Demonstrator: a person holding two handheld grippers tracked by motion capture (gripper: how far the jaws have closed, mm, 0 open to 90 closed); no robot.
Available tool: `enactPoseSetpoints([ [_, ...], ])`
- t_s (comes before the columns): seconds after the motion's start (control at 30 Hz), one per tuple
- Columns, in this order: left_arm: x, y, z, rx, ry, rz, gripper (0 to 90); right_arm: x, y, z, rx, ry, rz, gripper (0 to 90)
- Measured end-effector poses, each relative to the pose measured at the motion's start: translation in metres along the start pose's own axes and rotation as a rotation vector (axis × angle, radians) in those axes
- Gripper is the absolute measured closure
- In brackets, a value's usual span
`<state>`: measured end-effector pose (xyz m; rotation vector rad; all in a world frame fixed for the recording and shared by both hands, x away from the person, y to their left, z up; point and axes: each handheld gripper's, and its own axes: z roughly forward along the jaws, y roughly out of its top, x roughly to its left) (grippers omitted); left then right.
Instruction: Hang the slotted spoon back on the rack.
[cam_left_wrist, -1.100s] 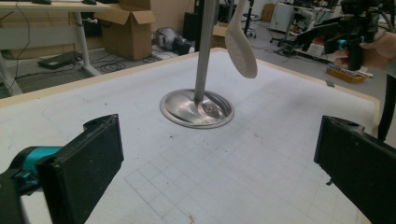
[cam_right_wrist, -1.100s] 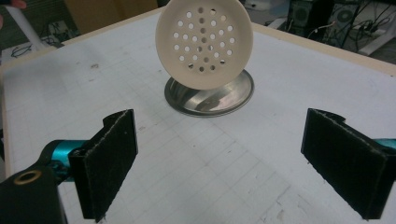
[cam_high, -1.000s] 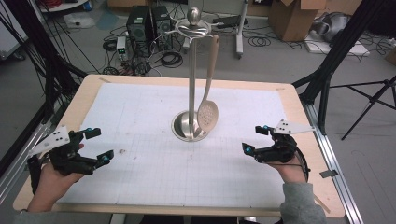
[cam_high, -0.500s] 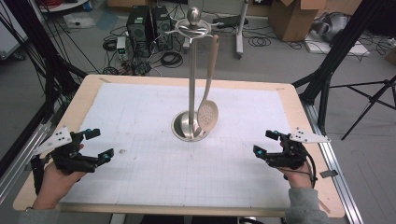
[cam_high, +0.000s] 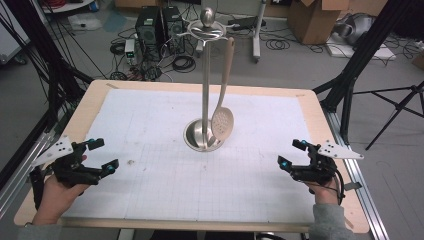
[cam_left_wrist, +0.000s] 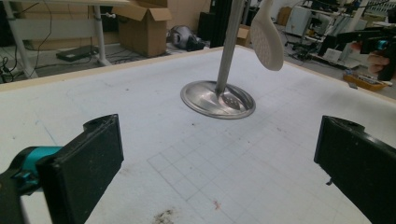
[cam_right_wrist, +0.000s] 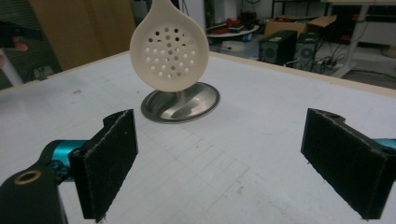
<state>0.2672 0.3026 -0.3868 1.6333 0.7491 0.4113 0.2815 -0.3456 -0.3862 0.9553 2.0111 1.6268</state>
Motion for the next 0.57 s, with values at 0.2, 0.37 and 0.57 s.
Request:
enactPoseSetpoints([
  [0.2,0.002,-0.002,-0.003,0.008,0.027,0.002,1.8,-0.006,-0.004,-0.01,-0.012,-0.057,0.005,9.8],
  [0.37,0.004,-0.004,-0.007,0.007,0.055,-0.004,1.8,-0.011,-0.007,-0.014,-0.023,-0.094,0.017,9.8],
  [0.57,0.008,-0.007,-0.012,0.008,0.093,-0.014,1.7,-0.013,-0.006,-0.013,-0.036,-0.122,0.03,9.8],
])
